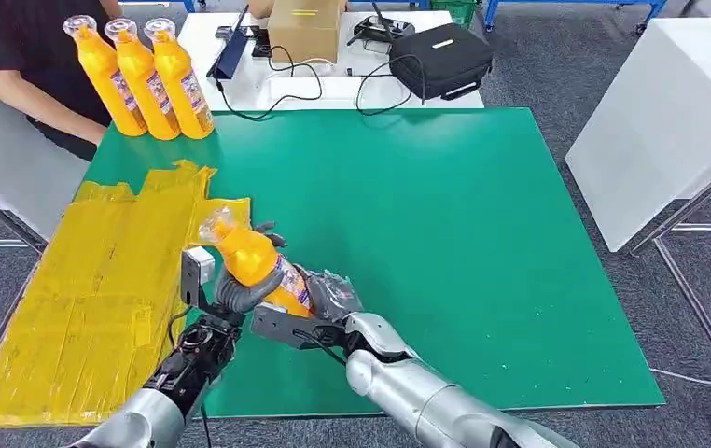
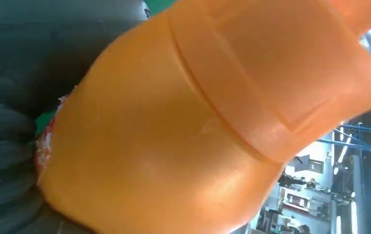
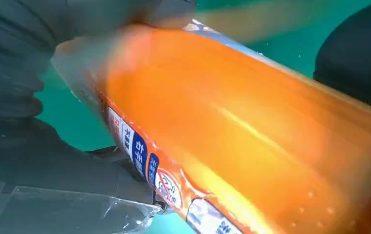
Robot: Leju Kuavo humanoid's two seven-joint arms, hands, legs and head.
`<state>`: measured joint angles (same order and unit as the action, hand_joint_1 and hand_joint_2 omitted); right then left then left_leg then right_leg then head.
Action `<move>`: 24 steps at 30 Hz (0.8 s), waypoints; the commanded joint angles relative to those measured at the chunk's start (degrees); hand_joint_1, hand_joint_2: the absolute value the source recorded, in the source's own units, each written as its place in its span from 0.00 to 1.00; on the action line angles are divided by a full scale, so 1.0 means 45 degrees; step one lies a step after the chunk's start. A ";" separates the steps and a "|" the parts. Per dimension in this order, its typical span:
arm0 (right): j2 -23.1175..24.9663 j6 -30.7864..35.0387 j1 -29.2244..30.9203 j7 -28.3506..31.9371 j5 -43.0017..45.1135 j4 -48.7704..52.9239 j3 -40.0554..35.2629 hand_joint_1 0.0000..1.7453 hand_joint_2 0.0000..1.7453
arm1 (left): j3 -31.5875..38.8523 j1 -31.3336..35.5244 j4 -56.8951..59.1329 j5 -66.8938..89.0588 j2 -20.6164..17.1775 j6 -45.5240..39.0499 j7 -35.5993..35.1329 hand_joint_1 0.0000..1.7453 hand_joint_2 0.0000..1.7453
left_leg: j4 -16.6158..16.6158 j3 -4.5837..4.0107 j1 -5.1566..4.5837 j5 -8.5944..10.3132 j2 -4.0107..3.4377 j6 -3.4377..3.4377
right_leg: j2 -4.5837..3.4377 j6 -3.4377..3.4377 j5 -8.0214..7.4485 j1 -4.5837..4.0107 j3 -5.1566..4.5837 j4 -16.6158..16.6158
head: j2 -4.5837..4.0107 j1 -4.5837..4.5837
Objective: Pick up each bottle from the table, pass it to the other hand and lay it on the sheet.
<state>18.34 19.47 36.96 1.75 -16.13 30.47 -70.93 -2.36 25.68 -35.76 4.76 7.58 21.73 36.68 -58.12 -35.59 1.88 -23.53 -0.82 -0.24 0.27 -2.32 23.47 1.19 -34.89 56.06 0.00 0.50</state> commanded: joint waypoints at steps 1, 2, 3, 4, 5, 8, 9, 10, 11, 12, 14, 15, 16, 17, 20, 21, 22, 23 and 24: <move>0.0369 -0.0644 -0.0621 0.0558 -0.0285 0.0079 -0.1527 1.00 1.00 | 0.0295 0.0469 0.0735 0.0089 -0.0093 0.0138 -0.0394 1.00 1.00 | 0.0011 0.0024 0.0000 -0.0006 0.0008 0.0013 | -0.0001 0.0021 0.0007 -0.0004 0.0023 -0.0007 | 0.0000 0.0000; 0.0369 -0.0505 -0.0597 0.0553 -0.0281 0.0058 -0.1500 1.00 1.00 | 0.0426 0.0396 0.0585 0.0103 -0.0071 0.0183 -0.0434 1.00 1.00 | 0.0019 0.0045 -0.0005 -0.0012 0.0015 0.0022 | 0.0001 0.0035 0.0018 -0.0001 0.0040 -0.0008 | 0.0000 0.0000; 0.0369 -0.0201 -0.0529 0.0482 -0.0412 0.0022 -0.1497 1.00 1.00 | 0.0575 0.0351 0.0439 0.0072 -0.0044 0.0151 -0.0409 1.00 1.00 | 0.0013 0.0037 0.0001 -0.0011 0.0008 0.0016 | -0.0003 0.0027 0.0012 -0.0005 0.0033 -0.0008 | 0.0000 0.0000; 0.0369 0.0177 -0.0456 0.0558 -0.0459 0.0043 -0.1365 0.56 1.00 | 0.0799 0.0278 0.0180 -0.0048 -0.0008 0.0209 -0.0468 1.00 1.00 | 0.0020 0.0051 -0.0006 -0.0014 0.0011 0.0023 | -0.0004 0.0037 0.0019 0.0000 0.0043 -0.0007 | 0.0000 0.0000; 0.0369 0.0110 -0.0392 0.0600 -0.0289 0.0077 -0.1168 0.00 1.00 | 0.0996 0.0181 -0.0095 -0.0129 -0.0001 0.0247 -0.0530 1.00 1.00 | 0.0012 0.0033 -0.0002 -0.0009 0.0004 0.0015 | -0.0005 0.0026 0.0010 -0.0003 0.0026 -0.0005 | 0.0000 0.0000; 0.0369 0.0510 0.0094 0.0796 0.0000 0.0038 -0.0509 0.00 0.00 | 0.1621 -0.0144 -0.0991 -0.0514 -0.0053 0.0548 -0.0714 1.00 1.00 | 0.0016 0.0063 -0.0011 -0.0024 0.0013 0.0034 | -0.0007 0.0053 0.0032 0.0002 0.0049 0.0005 | 0.0000 0.0000; 0.0369 0.0575 0.0243 0.0928 0.0125 -0.0002 -0.0244 0.00 0.00 | 0.1813 -0.0187 -0.1185 -0.0697 -0.0071 0.0733 -0.0781 1.00 1.00 | 0.0000 0.0022 -0.0003 -0.0012 -0.0010 0.0017 | -0.0020 0.0030 0.0011 -0.0002 0.0006 0.0011 | 0.0000 -0.0005; 0.0369 0.0577 0.0421 0.1150 0.0204 -0.0088 0.0057 0.00 0.00 | 0.2047 -0.0253 -0.1462 -0.0917 -0.0076 0.0947 -0.0890 1.00 1.00 | -0.0001 0.0009 0.0002 -0.0005 -0.0014 0.0011 | -0.0019 0.0020 0.0002 -0.0006 -0.0005 0.0009 | 0.0000 0.0000; 0.0369 0.0531 0.0476 0.1154 0.0214 -0.0111 0.0091 0.00 0.00 | 0.2058 -0.0251 -0.1486 -0.0923 -0.0097 0.0974 -0.0913 1.00 1.00 | -0.0007 0.0017 0.0000 -0.0014 -0.0014 0.0018 | -0.0024 0.0032 0.0011 -0.0006 0.0000 0.0021 | 0.0000 0.0000; 0.0369 0.0531 0.0476 0.1154 0.0214 -0.0111 0.0091 0.00 0.00 | 0.2058 -0.0251 -0.1486 -0.0923 -0.0097 0.0974 -0.0913 1.00 1.00 | -0.0009 0.0008 -0.0004 -0.0009 -0.0005 0.0017 | -0.0014 0.0027 0.0010 -0.0001 -0.0010 0.0027 | 0.0000 0.0005; 0.0369 0.0531 0.0476 0.1154 0.0214 -0.0111 0.0091 0.00 0.00 | 0.2058 -0.0251 -0.1486 -0.0923 -0.0097 0.0974 -0.0913 1.00 1.00 | -0.0009 0.0002 -0.0001 -0.0007 0.0006 0.0020 | -0.0005 0.0031 0.0011 -0.0006 -0.0016 0.0024 | 0.0000 0.0005; 0.0369 0.0564 0.0431 0.1177 0.0196 -0.0118 0.0086 0.00 0.00 | 0.2063 -0.0257 -0.1500 -0.0922 -0.0074 0.0959 -0.0920 1.00 1.00 | -0.0001 -0.0007 -0.0001 0.0001 0.0002 0.0013 | -0.0005 0.0022 0.0004 -0.0004 -0.0027 0.0015 | 0.0000 0.0005; 0.0369 0.0646 0.0385 0.1205 0.0164 -0.0106 0.0131 0.00 0.00 | 0.2107 -0.0271 -0.1535 -0.0939 -0.0041 0.0960 -0.0933 1.00 1.00 | -0.0005 -0.0007 0.0004 -0.0001 0.0017 0.0013 | 0.0009 0.0022 0.0010 -0.0009 -0.0018 0.0016 | 0.0000 0.0000; 0.0369 0.0786 0.0392 0.1277 0.0200 -0.0097 0.0302 0.00 0.00 | 0.2246 -0.0276 -0.1615 -0.1059 -0.0009 0.1020 -0.0875 1.00 1.00 | -0.0005 0.0002 -0.0001 -0.0007 0.0025 0.0022 | 0.0012 0.0030 0.0019 -0.0006 -0.0007 0.0019 | 0.0000 0.0005; 0.0369 0.1202 0.0667 0.1729 0.0163 -0.0116 0.0965 0.00 0.00 | 0.2776 -0.0363 -0.2319 -0.1642 -0.0038 0.1449 -0.0930 1.00 1.00 | -0.0010 -0.0011 -0.0005 -0.0008 0.0009 0.0024 | -0.0005 0.0028 0.0017 0.0000 -0.0022 0.0026 | 0.0000 0.0005; 0.0369 0.1264 0.0693 0.1919 0.0025 -0.0048 0.1285 0.00 0.00 | 0.2987 -0.0507 -0.2796 -0.1798 -0.0008 0.1498 -0.1071 1.00 1.00 | -0.0009 -0.0029 -0.0003 -0.0001 0.0011 0.0017 | 0.0001 0.0022 0.0010 -0.0001 -0.0038 0.0024 | 0.0000 -0.0005; 0.0369 0.1263 0.0655 0.2069 -0.0194 0.0062 0.1734 0.00 0.00 | 0.3167 -0.0655 -0.3295 -0.1774 0.0038 0.1337 -0.1154 1.00 1.00 | -0.0011 -0.0019 -0.0006 -0.0008 0.0017 0.0022 | 0.0002 0.0031 0.0020 0.0000 -0.0028 0.0029 | 0.0000 0.0000; 0.0369 0.1337 0.0653 0.2046 -0.0499 0.0143 0.2033 0.00 0.00 | 0.3369 -0.0790 -0.3814 -0.1768 0.0091 0.1123 -0.1183 1.00 1.00 | -0.0016 -0.0010 -0.0006 -0.0016 0.0021 0.0029 | 0.0003 0.0041 0.0029 -0.0001 -0.0022 0.0037 | 0.0000 0.0000; 0.0369 0.1361 0.0581 0.2110 -0.0726 0.0259 0.2397 0.00 0.00 | 0.3406 -0.0984 -0.4461 -0.1337 0.0120 0.0575 -0.0983 1.00 1.00 | -0.0011 -0.0049 0.0004 0.0001 0.0009 0.0012 | 0.0000 0.0022 0.0007 -0.0008 -0.0058 0.0022 | 0.0000 -0.0005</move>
<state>20.28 24.85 38.08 9.05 -15.72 30.47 -68.30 6.56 22.25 -44.96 -2.23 7.37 27.80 32.39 -58.12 -35.84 1.88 -23.48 -0.82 -0.26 0.27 -2.32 23.45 1.18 -35.17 56.12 0.00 0.48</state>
